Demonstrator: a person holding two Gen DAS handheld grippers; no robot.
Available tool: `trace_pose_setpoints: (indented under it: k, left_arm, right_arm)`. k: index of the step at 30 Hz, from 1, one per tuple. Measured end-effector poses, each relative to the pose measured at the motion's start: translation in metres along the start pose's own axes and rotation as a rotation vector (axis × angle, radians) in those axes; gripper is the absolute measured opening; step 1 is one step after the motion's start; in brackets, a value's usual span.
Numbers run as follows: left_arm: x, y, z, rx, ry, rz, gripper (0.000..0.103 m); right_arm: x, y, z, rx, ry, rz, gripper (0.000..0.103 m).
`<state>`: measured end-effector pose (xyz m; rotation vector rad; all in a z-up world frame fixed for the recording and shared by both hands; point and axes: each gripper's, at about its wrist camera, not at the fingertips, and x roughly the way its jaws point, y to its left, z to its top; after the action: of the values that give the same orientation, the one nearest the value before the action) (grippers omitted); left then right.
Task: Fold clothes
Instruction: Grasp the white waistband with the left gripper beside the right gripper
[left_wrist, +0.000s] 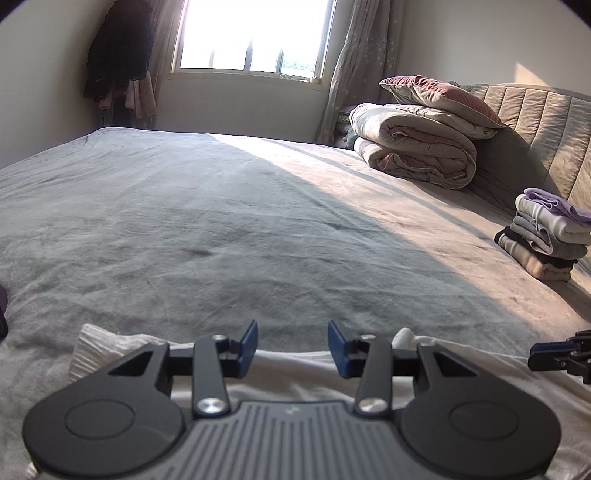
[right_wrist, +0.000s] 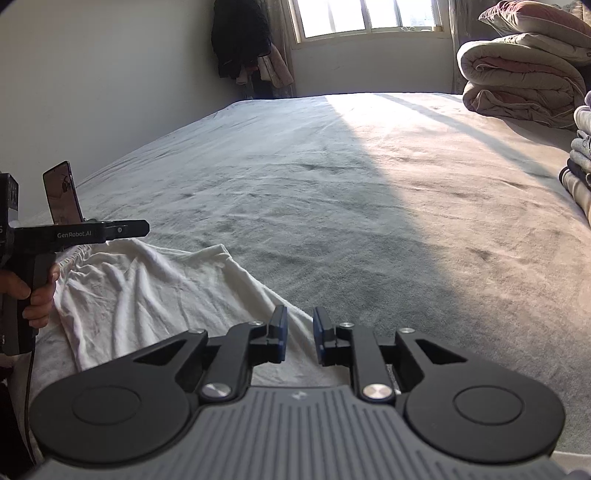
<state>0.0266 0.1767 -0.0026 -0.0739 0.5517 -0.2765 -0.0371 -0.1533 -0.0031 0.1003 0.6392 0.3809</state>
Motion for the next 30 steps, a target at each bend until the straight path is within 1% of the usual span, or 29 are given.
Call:
trace_pose_setpoints:
  k: [1, 3, 5, 7, 9, 12, 15, 16, 17, 18, 19, 20, 21, 22, 24, 27, 30]
  left_arm:
    - [-0.001, 0.006, -0.001, -0.006, 0.003, 0.006, 0.042]
    - [-0.005, 0.019, -0.002, -0.015, 0.001, 0.024, 0.041]
    - [-0.008, 0.032, -0.003, -0.026, 0.000, 0.034, 0.036]
    - [-0.008, 0.043, -0.003, -0.041, 0.005, 0.041, 0.028]
    - [-0.006, 0.054, -0.005, -0.058, 0.023, 0.056, 0.025]
    - [-0.003, 0.072, -0.010, -0.109, 0.046, 0.080, 0.020]
    - [-0.003, 0.085, -0.013, -0.167, 0.044, 0.064, 0.014]
    - [-0.003, 0.087, -0.014, -0.179, 0.042, 0.059, 0.013]
    - [-0.003, 0.088, -0.014, -0.183, 0.040, 0.055, 0.013]
    - [-0.004, 0.089, -0.015, -0.187, 0.038, 0.051, 0.013]
    - [-0.004, 0.090, -0.015, -0.191, 0.037, 0.047, 0.013]
    - [-0.005, 0.091, -0.016, -0.194, 0.034, 0.045, 0.013]
    - [-0.005, 0.091, -0.016, -0.197, 0.029, 0.043, 0.013]
    - [-0.006, 0.092, -0.017, -0.202, 0.025, 0.041, 0.013]
    - [-0.006, 0.095, -0.018, -0.216, 0.021, 0.037, 0.012]
    - [-0.004, 0.098, -0.019, -0.230, 0.023, 0.034, 0.012]
    - [-0.004, 0.095, -0.017, -0.215, 0.028, 0.042, 0.012]
  right_arm:
    - [0.003, 0.002, 0.001, 0.005, 0.002, 0.009, 0.045]
    - [0.010, 0.007, 0.004, 0.009, 0.013, 0.020, 0.045]
    - [0.018, 0.013, 0.008, 0.017, 0.021, 0.032, 0.045]
    - [0.029, 0.019, 0.015, 0.029, 0.025, 0.047, 0.045]
    - [0.040, 0.025, 0.022, 0.042, 0.028, 0.063, 0.045]
    - [0.066, 0.036, 0.032, 0.021, 0.044, 0.073, 0.045]
    - [0.091, 0.045, 0.036, -0.001, 0.058, 0.083, 0.045]
    - [0.098, 0.048, 0.036, -0.011, 0.060, 0.085, 0.044]
    - [0.103, 0.051, 0.036, -0.027, 0.054, 0.088, 0.041]
    - [0.106, 0.053, 0.036, -0.042, 0.050, 0.092, 0.022]
    - [0.108, 0.055, 0.036, -0.054, 0.050, 0.096, 0.006]
    - [0.109, 0.056, 0.038, -0.057, 0.038, 0.087, 0.006]
    - [0.107, 0.055, 0.040, -0.047, 0.008, 0.062, 0.005]
    - [0.104, 0.053, 0.042, -0.032, -0.028, 0.034, 0.001]
    - [0.107, 0.043, 0.046, 0.022, -0.055, -0.012, 0.001]
    - [0.123, 0.036, 0.043, 0.041, -0.006, -0.057, 0.000]
    - [0.121, 0.037, 0.045, 0.031, -0.002, -0.058, 0.001]
